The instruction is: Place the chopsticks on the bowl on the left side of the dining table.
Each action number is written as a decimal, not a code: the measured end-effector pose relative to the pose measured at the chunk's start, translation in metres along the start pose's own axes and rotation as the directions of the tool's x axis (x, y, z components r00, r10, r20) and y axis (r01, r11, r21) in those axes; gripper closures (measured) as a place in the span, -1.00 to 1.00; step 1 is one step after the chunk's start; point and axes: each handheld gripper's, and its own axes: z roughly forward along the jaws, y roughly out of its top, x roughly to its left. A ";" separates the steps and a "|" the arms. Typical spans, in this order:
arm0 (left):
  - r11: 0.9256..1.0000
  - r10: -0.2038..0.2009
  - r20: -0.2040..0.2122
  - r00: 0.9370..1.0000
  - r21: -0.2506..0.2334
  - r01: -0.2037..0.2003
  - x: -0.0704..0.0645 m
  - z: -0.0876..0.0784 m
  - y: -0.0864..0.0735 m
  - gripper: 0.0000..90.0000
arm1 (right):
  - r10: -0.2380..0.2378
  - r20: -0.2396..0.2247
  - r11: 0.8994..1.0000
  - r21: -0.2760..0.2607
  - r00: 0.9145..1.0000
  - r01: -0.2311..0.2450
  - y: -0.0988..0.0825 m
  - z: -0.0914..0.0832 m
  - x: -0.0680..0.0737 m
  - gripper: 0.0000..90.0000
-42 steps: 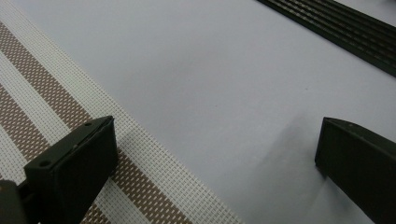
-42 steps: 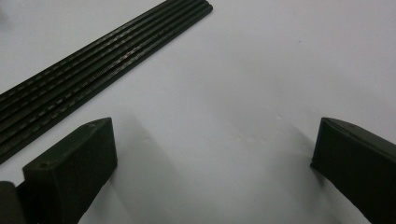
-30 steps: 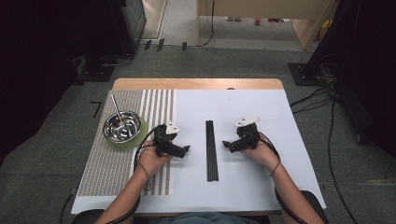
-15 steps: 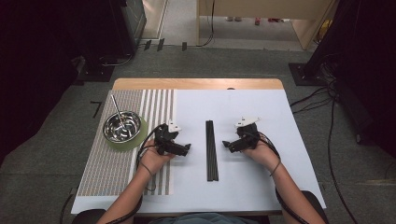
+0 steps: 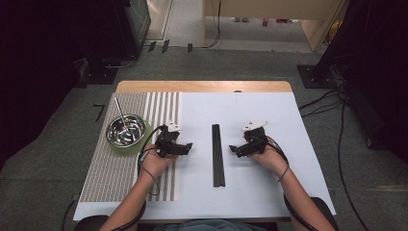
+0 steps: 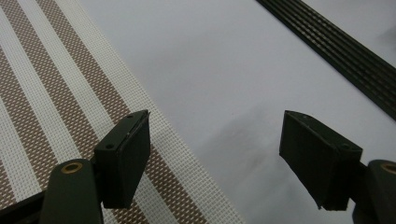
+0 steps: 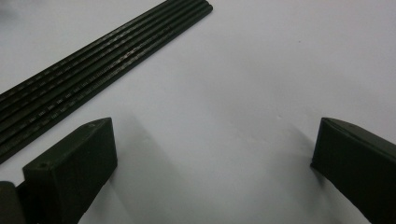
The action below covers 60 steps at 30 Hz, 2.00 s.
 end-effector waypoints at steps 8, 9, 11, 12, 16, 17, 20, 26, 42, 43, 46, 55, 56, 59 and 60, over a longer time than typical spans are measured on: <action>1.000 0.018 0.016 1.000 0.006 -0.018 -0.010 -0.002 0.003 -0.42 | -0.001 0.000 1.000 0.000 1.000 0.001 0.000 0.000 0.000 -1.00; 1.000 0.025 0.010 1.000 0.004 -0.025 -0.011 -0.003 0.003 -0.42 | -0.001 0.000 1.000 0.000 1.000 0.001 0.000 0.000 0.000 -1.00; 0.999 0.038 -0.002 0.999 -0.001 -0.038 -0.015 -0.004 0.003 -0.40 | -0.001 0.001 1.000 0.000 1.000 0.001 0.000 0.000 0.000 -1.00; 0.999 0.039 -0.001 0.999 -0.002 -0.039 -0.016 -0.004 0.003 -0.39 | -0.001 0.000 1.000 -0.001 1.000 0.001 0.000 0.000 0.000 -1.00; 0.999 0.040 0.003 0.999 -0.019 -0.040 -0.019 -0.005 0.004 -0.29 | -0.001 0.000 1.000 -0.001 1.000 0.001 0.000 0.000 0.000 -1.00; 0.999 0.037 0.003 0.999 -0.019 -0.037 -0.020 -0.005 0.004 -0.29 | -0.001 0.000 1.000 -0.001 1.000 0.001 0.000 0.000 0.000 -1.00; 1.000 0.000 0.011 1.000 -0.015 0.000 -0.022 -0.007 0.005 -0.23 | 0.000 0.001 1.000 -0.001 1.000 0.000 0.000 0.000 0.000 -1.00; 0.999 -0.001 0.008 1.000 -0.040 0.001 -0.027 -0.008 0.006 -0.23 | 0.000 0.001 1.000 -0.001 1.000 0.000 0.000 0.000 0.000 -1.00; 0.999 -0.009 0.036 0.999 -0.035 0.010 -0.038 -0.006 0.009 -0.27 | -0.001 0.000 1.000 -0.001 1.000 0.001 0.000 0.000 0.000 -1.00; 0.999 -0.009 0.036 0.999 -0.035 0.010 -0.038 -0.006 0.009 -0.28 | -0.001 0.000 1.000 -0.001 1.000 0.001 0.000 0.000 0.000 -1.00; 0.999 -0.010 0.052 0.999 -0.043 0.012 -0.040 -0.006 0.009 -0.34 | -0.001 0.001 1.000 -0.001 1.000 0.001 0.000 0.000 0.000 -1.00; 0.999 0.002 0.066 0.998 -0.049 0.001 -0.050 -0.005 0.009 -0.31 | 0.001 0.001 1.000 -0.002 1.000 -0.001 0.000 0.000 0.000 -1.00; 0.999 0.003 0.066 0.998 -0.049 0.000 -0.051 -0.004 0.009 -0.29 | 0.001 0.001 1.000 -0.002 1.000 -0.001 0.000 0.000 0.000 -1.00; 0.999 0.003 0.068 0.998 -0.048 0.000 -0.052 -0.004 0.009 -0.27 | 0.000 0.001 1.000 -0.002 1.000 0.000 0.000 0.000 0.000 -1.00; 0.999 0.004 0.069 0.998 -0.049 -0.001 -0.053 -0.004 0.009 -0.25 | 0.000 0.001 1.000 -0.002 1.000 0.000 0.000 0.000 0.000 -1.00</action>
